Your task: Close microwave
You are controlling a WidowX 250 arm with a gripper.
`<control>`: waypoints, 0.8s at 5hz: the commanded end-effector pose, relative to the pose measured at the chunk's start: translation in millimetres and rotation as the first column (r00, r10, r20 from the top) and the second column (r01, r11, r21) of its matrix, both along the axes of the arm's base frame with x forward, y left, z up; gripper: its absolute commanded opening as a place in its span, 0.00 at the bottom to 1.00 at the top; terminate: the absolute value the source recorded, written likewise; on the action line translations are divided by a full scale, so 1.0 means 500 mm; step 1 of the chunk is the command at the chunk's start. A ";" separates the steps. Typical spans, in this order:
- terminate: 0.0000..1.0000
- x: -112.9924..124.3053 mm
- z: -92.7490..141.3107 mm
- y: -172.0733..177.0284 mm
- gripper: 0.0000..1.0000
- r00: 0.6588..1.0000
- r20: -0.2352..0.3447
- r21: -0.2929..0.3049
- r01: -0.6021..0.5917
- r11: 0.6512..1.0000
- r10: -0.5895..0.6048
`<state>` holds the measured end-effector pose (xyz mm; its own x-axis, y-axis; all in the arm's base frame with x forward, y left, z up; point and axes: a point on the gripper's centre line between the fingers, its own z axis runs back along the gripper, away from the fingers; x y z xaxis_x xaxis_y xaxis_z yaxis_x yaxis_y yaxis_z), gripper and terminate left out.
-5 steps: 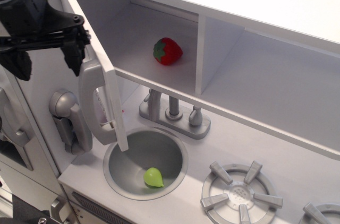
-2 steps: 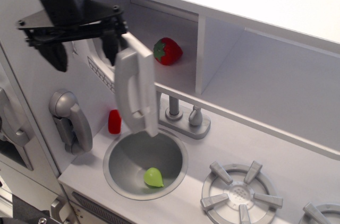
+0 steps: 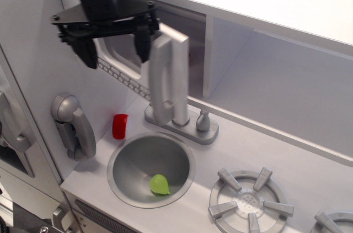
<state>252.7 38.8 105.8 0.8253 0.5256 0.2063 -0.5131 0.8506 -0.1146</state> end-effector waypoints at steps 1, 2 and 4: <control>0.00 0.011 0.012 -0.035 1.00 0.998 0.068 -0.007 -0.013 1.000 0.013; 0.00 0.024 0.009 -0.039 1.00 0.992 0.121 0.014 -0.023 1.000 0.021; 0.00 0.059 0.026 -0.026 1.00 0.975 0.209 0.038 -0.081 0.996 0.071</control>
<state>280.5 26.9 105.8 0.7367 0.5680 0.3670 -0.5509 0.8188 -0.1615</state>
